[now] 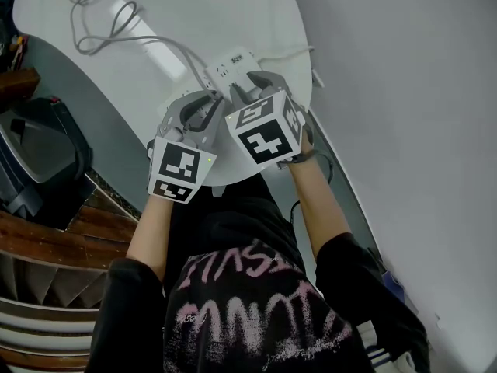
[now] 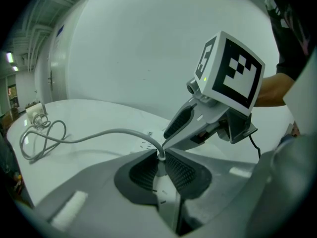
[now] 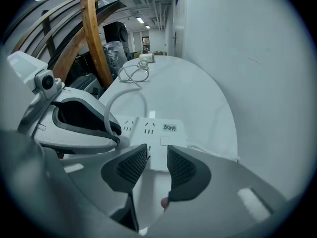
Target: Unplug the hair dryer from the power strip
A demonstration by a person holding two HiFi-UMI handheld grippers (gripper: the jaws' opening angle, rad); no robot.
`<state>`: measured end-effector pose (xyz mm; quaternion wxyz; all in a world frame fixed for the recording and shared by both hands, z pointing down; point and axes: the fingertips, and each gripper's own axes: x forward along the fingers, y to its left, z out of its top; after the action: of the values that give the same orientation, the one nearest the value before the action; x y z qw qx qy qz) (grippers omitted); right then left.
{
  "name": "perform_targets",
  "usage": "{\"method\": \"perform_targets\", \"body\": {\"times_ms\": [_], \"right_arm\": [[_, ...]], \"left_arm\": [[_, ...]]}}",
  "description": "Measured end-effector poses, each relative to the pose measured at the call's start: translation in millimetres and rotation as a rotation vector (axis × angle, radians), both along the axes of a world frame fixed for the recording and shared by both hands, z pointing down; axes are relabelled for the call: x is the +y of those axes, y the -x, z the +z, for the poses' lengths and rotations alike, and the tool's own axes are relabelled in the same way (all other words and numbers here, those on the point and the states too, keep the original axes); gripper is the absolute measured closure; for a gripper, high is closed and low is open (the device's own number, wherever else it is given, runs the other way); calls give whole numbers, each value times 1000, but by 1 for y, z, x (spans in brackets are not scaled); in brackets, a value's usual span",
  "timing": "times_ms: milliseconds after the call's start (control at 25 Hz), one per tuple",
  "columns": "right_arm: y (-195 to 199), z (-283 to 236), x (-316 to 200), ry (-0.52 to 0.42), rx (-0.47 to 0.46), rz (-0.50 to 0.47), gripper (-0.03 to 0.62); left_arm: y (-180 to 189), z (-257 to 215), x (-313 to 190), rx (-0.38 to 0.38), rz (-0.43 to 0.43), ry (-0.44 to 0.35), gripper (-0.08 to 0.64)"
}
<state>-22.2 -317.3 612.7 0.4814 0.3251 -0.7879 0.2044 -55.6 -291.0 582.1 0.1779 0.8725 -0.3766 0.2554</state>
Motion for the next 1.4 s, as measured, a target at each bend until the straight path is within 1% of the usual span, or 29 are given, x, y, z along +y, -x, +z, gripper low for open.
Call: {"method": "perform_targets", "body": {"times_ms": [280,440,480,600,640,760,840,960,1160,1400], "right_arm": [[1,-1,-1,13,3,0,446],[1,1,-2,33,9,-9,446],[1,1,-2,34,12,-9,446],[1,1,-1,32,23,-11,446],[2,2,-1,32,24,-11,446],[1,1,-1,43,28,-8,446],[2,1,-1,49,35,-11,446],[2,1,-1,55,38,-15,446],[2,3,-1,67,48,-23,446],[3,2,-1,77,49,-26,445]], "left_arm": [[3,-2,-3,35,-30,20,511],[1,-2,-2,3,2,1,512],[1,-2,-2,14,-5,5,512],[5,-2,-4,79,-65,39,512],[6,-2,-5,78,-65,39,512],[2,-3,-2,17,-1,5,514],[1,-4,0,4,14,-3,514],[2,-4,1,9,6,-4,515],[0,-4,2,8,19,-14,515],[1,-6,1,45,5,-6,515]]}}
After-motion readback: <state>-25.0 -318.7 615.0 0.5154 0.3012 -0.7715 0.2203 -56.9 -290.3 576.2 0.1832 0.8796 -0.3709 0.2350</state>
